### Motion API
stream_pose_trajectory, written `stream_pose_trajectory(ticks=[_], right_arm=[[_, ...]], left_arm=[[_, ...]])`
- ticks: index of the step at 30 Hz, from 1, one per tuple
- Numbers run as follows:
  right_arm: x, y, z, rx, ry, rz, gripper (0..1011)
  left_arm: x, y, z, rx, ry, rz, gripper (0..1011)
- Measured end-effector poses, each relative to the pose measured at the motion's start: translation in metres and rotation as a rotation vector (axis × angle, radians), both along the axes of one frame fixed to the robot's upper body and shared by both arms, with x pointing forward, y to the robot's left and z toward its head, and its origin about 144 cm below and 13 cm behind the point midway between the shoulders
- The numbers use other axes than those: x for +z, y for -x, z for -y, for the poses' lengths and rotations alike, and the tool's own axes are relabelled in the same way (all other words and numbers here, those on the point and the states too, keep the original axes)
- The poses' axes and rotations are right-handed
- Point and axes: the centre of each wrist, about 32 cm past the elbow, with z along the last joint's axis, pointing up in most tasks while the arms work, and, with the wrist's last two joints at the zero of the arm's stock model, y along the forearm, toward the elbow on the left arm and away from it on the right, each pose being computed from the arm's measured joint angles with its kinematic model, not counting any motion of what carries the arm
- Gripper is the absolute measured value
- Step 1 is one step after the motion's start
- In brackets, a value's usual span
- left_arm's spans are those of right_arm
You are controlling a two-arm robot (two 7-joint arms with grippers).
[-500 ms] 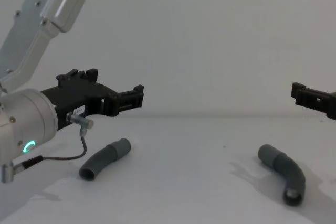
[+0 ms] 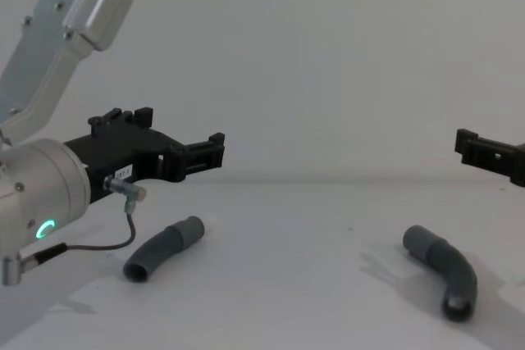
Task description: Use both hands to pick up one end of the pipe from the table, align the ends, and insert them.
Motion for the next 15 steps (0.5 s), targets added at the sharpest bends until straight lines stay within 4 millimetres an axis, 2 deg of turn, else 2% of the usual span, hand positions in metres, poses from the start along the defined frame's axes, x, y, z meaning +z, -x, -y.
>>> stream_pose_trajectory(ticks=[15], right_arm=[[0.0000, 0.0000, 0.0000, 0.000, 0.000, 0.000, 1002]], left_arm=[[0.0005, -0.0003, -0.0002, -0.002, -0.002, -0.011, 1000]])
